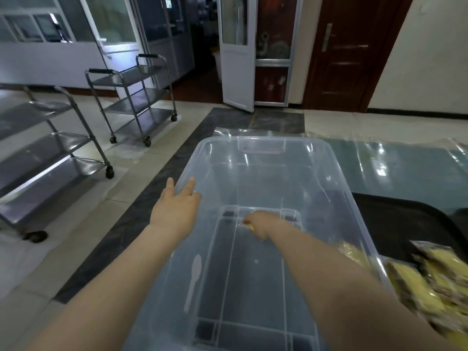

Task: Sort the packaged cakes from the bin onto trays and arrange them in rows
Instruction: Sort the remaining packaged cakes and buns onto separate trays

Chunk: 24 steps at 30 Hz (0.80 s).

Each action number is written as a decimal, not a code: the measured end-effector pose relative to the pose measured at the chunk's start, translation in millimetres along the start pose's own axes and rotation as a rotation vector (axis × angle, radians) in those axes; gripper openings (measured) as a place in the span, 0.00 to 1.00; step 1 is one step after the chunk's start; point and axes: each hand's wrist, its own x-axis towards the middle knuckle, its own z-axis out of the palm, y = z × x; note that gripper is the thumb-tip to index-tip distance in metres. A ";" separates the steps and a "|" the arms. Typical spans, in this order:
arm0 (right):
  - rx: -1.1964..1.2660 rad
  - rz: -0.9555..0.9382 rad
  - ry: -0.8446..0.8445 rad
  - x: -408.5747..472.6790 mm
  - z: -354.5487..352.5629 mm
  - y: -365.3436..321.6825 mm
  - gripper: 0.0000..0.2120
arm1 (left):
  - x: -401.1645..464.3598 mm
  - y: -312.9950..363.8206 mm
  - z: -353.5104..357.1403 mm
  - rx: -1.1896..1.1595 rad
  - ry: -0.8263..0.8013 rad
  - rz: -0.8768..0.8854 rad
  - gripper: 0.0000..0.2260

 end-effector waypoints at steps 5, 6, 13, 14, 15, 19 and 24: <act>-0.025 -0.040 -0.001 -3.7 2.9 -12.8 0.20 | -7.3 -20.2 -1.7 -0.007 0.030 -0.026 0.23; -0.025 -0.036 -0.003 -3.2 3.8 -13.9 0.20 | -7.5 -23.8 -0.6 -0.009 0.035 -0.033 0.23; -0.032 -0.033 0.013 5.9 -7.8 -48.8 0.22 | -2.5 -61.1 -0.3 0.007 0.041 -0.008 0.23; -0.031 -0.035 0.019 8.1 -8.7 -55.0 0.22 | -0.4 -67.5 0.0 0.008 0.037 -0.004 0.23; -0.025 -0.035 0.029 10.3 -9.5 -61.0 0.23 | 1.4 -72.8 0.1 -0.001 0.031 -0.004 0.23; 0.029 -0.046 0.079 17.1 -15.5 -81.1 0.22 | 5.3 -82.0 1.1 -0.004 0.086 0.037 0.24; 0.133 -0.062 0.156 2.2 -37.8 -95.7 0.22 | 5.3 -72.4 -0.2 -0.031 0.157 0.179 0.26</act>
